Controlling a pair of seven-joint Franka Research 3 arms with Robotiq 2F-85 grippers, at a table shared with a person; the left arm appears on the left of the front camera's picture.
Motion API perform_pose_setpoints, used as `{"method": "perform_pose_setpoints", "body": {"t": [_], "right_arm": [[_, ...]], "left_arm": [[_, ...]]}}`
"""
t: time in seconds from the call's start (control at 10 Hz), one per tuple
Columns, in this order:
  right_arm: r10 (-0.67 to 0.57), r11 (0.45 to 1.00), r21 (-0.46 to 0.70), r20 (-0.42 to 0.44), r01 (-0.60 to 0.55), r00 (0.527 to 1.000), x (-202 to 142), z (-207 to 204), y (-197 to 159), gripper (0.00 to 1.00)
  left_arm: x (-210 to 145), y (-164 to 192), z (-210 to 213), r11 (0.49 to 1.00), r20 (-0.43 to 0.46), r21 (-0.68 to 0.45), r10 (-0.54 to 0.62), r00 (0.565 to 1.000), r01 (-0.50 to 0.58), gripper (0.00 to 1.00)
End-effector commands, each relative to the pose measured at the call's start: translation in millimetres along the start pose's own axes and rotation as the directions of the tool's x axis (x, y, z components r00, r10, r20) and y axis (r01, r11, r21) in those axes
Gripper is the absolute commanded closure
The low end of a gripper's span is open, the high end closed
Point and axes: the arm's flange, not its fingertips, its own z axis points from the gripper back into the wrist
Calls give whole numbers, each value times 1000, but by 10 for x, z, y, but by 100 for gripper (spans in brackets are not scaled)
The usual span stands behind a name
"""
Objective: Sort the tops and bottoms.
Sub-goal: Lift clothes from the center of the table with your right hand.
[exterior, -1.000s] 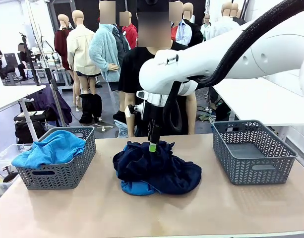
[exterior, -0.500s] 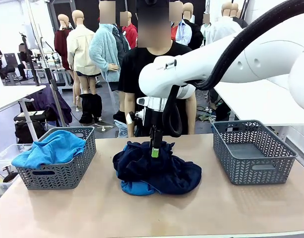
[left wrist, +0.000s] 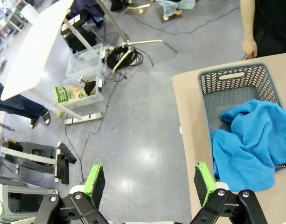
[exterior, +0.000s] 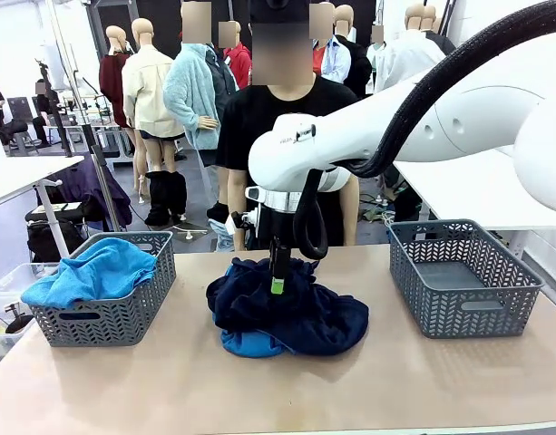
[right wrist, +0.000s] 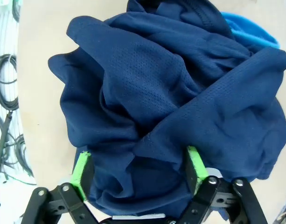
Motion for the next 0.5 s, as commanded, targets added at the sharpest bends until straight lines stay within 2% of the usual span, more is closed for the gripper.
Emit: {"method": "perform_pose_setpoints", "body": {"t": [0.0,0.3,0.4], "right_arm": [[-7,1000,-19,-9,7,1000,8,13,33,40],[-4,1000,-25,-6,4,1000,-6,29,43,100],[-6,1000,-30,-2,6,1000,-12,42,45,100]], "left_arm": [[5,-3,4,1000,-3,7,11,1000,-11,0],[5,-3,4,1000,-3,7,11,1000,-11,0],[5,-3,4,1000,-3,7,11,1000,-11,0]]}}
